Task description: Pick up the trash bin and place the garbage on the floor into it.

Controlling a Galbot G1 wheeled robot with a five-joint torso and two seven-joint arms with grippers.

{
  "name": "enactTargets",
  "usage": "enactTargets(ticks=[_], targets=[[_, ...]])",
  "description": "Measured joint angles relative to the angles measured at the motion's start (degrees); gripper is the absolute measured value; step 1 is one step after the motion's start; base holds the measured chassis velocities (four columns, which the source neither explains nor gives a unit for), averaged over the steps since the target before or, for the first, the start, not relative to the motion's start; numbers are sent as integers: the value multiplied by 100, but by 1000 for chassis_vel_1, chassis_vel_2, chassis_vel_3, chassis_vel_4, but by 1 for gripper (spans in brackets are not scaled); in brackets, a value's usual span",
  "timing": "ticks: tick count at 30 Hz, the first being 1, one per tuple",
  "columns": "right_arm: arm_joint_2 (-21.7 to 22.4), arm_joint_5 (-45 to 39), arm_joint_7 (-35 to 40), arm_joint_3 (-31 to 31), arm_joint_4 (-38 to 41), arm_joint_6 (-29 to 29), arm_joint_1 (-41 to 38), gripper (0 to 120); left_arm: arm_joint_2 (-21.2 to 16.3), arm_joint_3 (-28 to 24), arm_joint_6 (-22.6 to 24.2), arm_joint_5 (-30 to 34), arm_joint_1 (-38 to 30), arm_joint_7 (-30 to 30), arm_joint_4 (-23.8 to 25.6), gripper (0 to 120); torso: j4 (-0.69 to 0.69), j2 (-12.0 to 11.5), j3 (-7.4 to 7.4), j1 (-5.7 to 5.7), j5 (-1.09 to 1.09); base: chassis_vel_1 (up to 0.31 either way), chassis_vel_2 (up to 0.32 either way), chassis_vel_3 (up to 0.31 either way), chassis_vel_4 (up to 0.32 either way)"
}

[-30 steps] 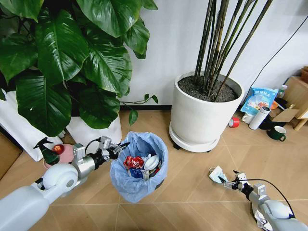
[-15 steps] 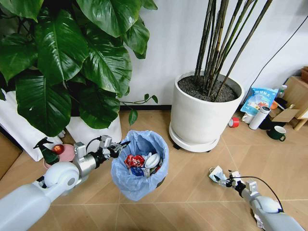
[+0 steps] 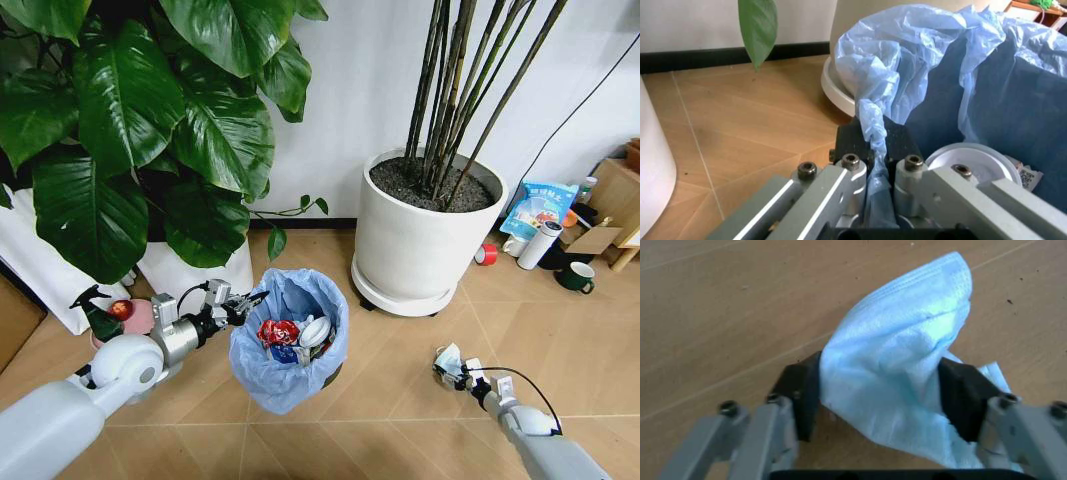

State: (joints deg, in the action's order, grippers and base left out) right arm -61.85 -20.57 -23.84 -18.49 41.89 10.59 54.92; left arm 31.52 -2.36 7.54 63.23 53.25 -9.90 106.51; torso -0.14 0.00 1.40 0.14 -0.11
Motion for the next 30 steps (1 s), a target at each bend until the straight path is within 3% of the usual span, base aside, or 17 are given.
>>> enactTargets(ticks=[7, 11, 15, 17, 19, 20, 24, 26, 28, 30], targets=[[130, -277, 6, 25, 164, -41, 68, 30, -4, -111, -19, 22, -91, -59, -20, 0, 1, 0, 0, 0, 0, 0, 0, 0, 0], [436, -771, -185, 69, 773, -78, 318, 17, -87, -411, -34, 56, -238, -116, -39, 0, -2, 1, 0, 0, 1, 0, 0, 0, 0], [804, -1174, -873, -155, 1647, -37, 680, 0, -1, -899, -34, 51, -581, -160, -111, 0, 1, 1, 0, -1, 3, 0, 0, 0, 0], [898, -1278, -1108, -268, 1870, -5, 792, 0, 55, -1030, -33, 52, -697, -164, -159, 0, 2, 0, 0, -1, 1, 0, 0, 0, 0], [1184, -1760, -1637, -477, 2681, 41, 1121, 0, 188, -1419, -32, 52, -1020, -187, -277, 0, -2, 0, 0, 0, 2, 0, 0, 0, 0], [1184, -1760, -1637, -477, 2681, 41, 1121, 0, 188, -1419, -32, 52, -1020, -187, -277, 0, -2, 0, 0, 0, 2, 0, 0, 0, 0], [1595, -2651, -2119, -576, 3870, 84, 1344, 0, 327, -1850, -37, 53, -1373, -211, -408, 0, -5, 0, 0, -1, 2, 0, 0, 0, 0], [1839, -3196, -2355, -495, 4529, 46, 1218, 0, 383, -2055, -44, 15, -1519, -218, -470, 0, -1, 0, 0, -1, 0, 0, 0, 0, 0], [1900, -3337, -2400, -433, 4711, 19, 1148, 0, 399, -2110, -45, -2, -1557, -220, -488, 0, 1, 0, 0, 0, 0, 0, 0, 0, 0], [2070, -3824, -2558, -53, 5380, -149, 730, 0, 445, -2292, -50, -31, -1684, -220, -528, 0, 3, 1, -1, -1, -2, 0, 0, 0, 0]])
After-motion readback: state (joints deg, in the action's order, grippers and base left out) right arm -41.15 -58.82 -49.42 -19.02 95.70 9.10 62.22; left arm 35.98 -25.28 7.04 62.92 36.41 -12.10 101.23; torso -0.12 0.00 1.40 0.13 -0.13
